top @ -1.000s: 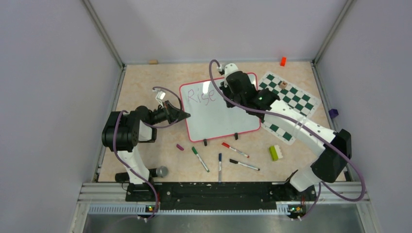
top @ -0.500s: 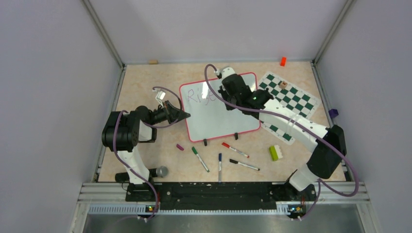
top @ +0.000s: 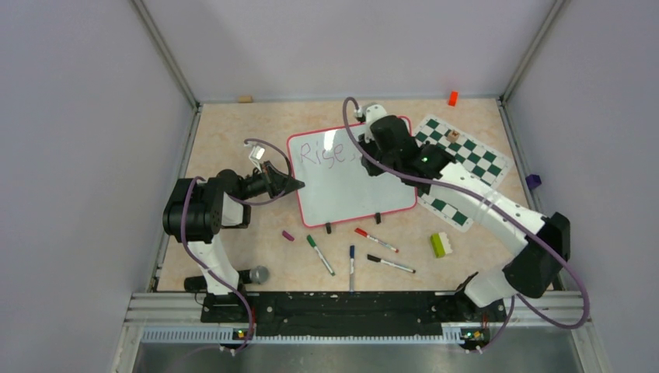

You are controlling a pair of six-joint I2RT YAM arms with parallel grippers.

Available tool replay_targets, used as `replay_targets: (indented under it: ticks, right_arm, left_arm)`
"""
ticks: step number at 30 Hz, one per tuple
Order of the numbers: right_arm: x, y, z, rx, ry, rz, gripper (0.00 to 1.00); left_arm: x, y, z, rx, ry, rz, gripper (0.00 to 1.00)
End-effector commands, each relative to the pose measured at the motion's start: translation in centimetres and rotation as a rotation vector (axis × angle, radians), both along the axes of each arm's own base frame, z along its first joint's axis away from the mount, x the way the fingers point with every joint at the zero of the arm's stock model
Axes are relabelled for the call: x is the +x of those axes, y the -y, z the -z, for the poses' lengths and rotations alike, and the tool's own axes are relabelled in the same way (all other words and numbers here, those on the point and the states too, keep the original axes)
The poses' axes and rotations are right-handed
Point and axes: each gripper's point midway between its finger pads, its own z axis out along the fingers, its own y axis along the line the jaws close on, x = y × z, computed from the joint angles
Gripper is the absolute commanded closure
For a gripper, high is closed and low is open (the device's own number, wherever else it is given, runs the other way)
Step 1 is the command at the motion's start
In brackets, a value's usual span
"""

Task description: Write a sentence on the whiteboard

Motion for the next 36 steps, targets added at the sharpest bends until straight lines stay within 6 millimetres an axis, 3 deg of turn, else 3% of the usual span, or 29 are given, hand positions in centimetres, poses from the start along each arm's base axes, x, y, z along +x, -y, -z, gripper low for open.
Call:
replay_targets:
  ticks: [1,8,28,36]
  right_arm:
    - [0.8,2.5,-5.6,0.144,0.123,0.070,1.00]
    - [2.3,5.0,-4.8,0.094,0.131,0.166,1.00]
    - [4.4,3.4,-2.9,0.060,0.103,0.160,1.00]
    - [3.3,2.4,-3.2,0.104,0.080,0.090,1.00]
  left_arm:
    - [-0.5,0.3,-1.2,0.016,0.139,0.027,1.00]
    - [-0.5,0.3,-1.2,0.017,0.140,0.028,1.00]
    - [-0.5,0.3,-1.2,0.017,0.139,0.028,1.00]
    - [-0.5,0.3,-1.2,0.017,0.141,0.030,1.00]
